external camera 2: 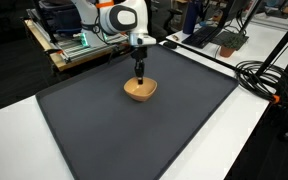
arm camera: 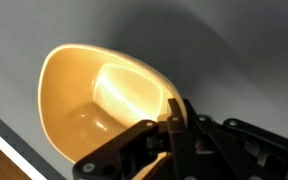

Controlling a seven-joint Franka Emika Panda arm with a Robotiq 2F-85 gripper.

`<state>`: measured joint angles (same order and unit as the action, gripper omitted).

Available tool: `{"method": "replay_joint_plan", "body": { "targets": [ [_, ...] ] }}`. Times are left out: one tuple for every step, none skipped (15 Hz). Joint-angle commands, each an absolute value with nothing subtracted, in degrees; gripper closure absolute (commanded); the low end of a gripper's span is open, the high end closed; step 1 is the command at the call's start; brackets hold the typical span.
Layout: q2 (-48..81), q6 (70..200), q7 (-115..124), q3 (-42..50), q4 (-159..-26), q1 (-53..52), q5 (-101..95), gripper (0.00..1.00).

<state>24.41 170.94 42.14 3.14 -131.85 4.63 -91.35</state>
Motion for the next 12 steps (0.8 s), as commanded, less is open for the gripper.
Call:
{"method": "replay_joint_plan", "body": {
  "targets": [
    [25.19, 172.65, 41.11, 3.22, -131.23, 5.62, -90.51, 0.62],
    [24.26, 172.15, 42.29, 3.25, -131.64, 5.43, -91.32, 0.56],
    [22.00, 172.02, 44.80, 3.30, -132.68, 5.00, -93.73, 0.48],
    [19.88, 171.27, 47.11, 3.34, -133.71, 4.43, -95.75, 0.42],
    [17.63, 170.34, 49.30, 3.31, -134.78, 3.87, -97.62, 0.35],
    [15.25, 169.23, 51.82, 3.19, -135.82, 3.29, -100.10, 0.27],
    [13.12, 168.52, 53.94, 2.92, -136.79, 2.92, -102.34, 0.21],
    [10.83, 167.79, 55.90, 2.57, -138.20, 2.55, -104.17, 0.15],
    [8.77, 167.51, 57.34, 2.22, -139.80, 2.23, -105.39, 0.06],
    [7.09, 167.73, 58.73, 1.87, -141.12, 1.97, -106.64, 0.02],
    [5.68, 168.32, 60.32, 1.43, -142.11, 1.73, -108.57, 0.00],
    [10.68, 169.53, 56.21, 2.11, -137.90, 2.31, -104.86, 0.11]
  ]
}}
